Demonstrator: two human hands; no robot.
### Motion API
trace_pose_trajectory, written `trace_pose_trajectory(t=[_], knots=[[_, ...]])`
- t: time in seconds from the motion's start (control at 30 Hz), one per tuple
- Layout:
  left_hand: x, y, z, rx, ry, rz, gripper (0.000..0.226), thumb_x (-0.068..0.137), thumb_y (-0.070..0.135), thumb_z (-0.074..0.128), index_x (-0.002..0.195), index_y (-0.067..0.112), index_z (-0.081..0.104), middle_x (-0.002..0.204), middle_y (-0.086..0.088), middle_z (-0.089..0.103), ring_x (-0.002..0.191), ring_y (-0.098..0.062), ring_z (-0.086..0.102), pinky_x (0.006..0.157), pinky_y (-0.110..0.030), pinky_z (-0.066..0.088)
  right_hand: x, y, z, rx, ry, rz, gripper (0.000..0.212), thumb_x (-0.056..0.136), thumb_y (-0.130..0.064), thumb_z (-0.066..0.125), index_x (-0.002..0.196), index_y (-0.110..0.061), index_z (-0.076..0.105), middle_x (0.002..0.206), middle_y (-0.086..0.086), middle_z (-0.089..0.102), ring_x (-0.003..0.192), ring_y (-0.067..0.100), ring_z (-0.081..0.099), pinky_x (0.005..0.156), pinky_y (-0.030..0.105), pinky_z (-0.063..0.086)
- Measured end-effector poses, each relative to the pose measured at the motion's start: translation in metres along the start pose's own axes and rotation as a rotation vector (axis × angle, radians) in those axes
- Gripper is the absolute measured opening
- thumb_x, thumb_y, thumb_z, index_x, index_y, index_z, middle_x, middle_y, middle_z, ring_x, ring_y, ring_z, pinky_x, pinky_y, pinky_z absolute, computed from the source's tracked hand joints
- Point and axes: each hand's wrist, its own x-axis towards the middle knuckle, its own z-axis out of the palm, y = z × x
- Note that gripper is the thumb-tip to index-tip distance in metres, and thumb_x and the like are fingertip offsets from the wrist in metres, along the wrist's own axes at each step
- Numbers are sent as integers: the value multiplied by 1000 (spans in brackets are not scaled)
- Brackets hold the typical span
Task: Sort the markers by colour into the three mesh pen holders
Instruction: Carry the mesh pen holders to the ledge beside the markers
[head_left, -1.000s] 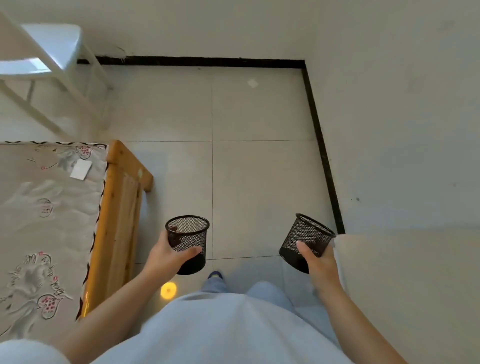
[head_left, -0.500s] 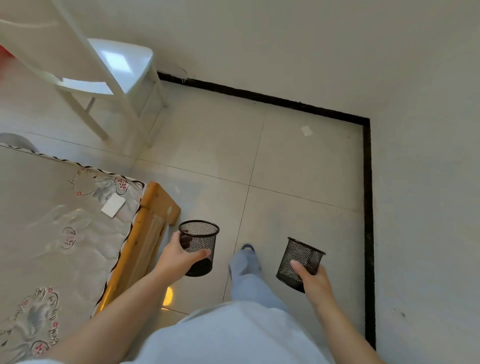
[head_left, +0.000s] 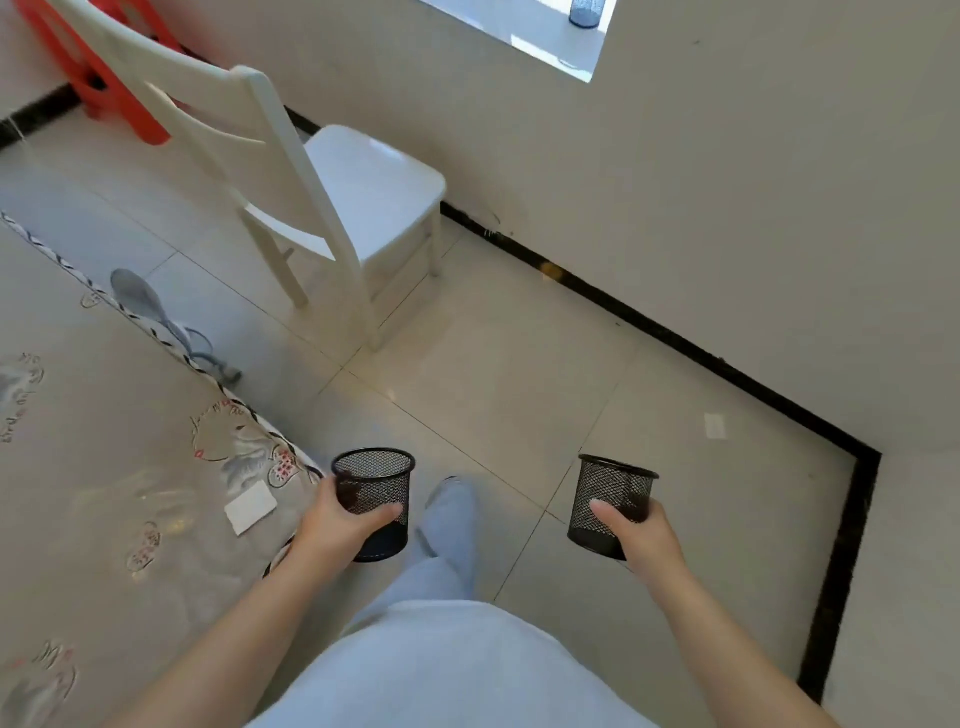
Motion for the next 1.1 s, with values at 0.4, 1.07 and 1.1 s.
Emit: trace_pose_trajectory(t=[0.4, 1.07, 1.1], knots=[[228, 212, -8, 186, -141, 39, 78, 63, 37, 82, 126, 16, 42, 123, -4, 56, 112, -23, 52, 88, -30, 41, 165, -183, 55, 113, 22, 29, 47, 76, -16, 75, 114, -6, 50, 94, 0, 64, 68, -1, 65, 50, 8, 46], [499, 446, 1, -31, 67, -112, 71, 63, 37, 82, 120, 20, 44, 103, 7, 55, 94, -14, 51, 79, -26, 37, 498, -542, 117, -172, -172, -109, 61, 70, -33, 78, 118, -14, 47, 107, 0, 63, 94, 17, 61, 81, 32, 47], [516, 454, 1, -26, 52, -113, 74, 62, 38, 82, 121, 19, 43, 104, 7, 54, 95, -14, 50, 81, -26, 37, 510, -555, 123, -159, -173, -111, 61, 70, -34, 78, 119, -14, 47, 108, 1, 63, 94, 17, 61, 81, 32, 46]])
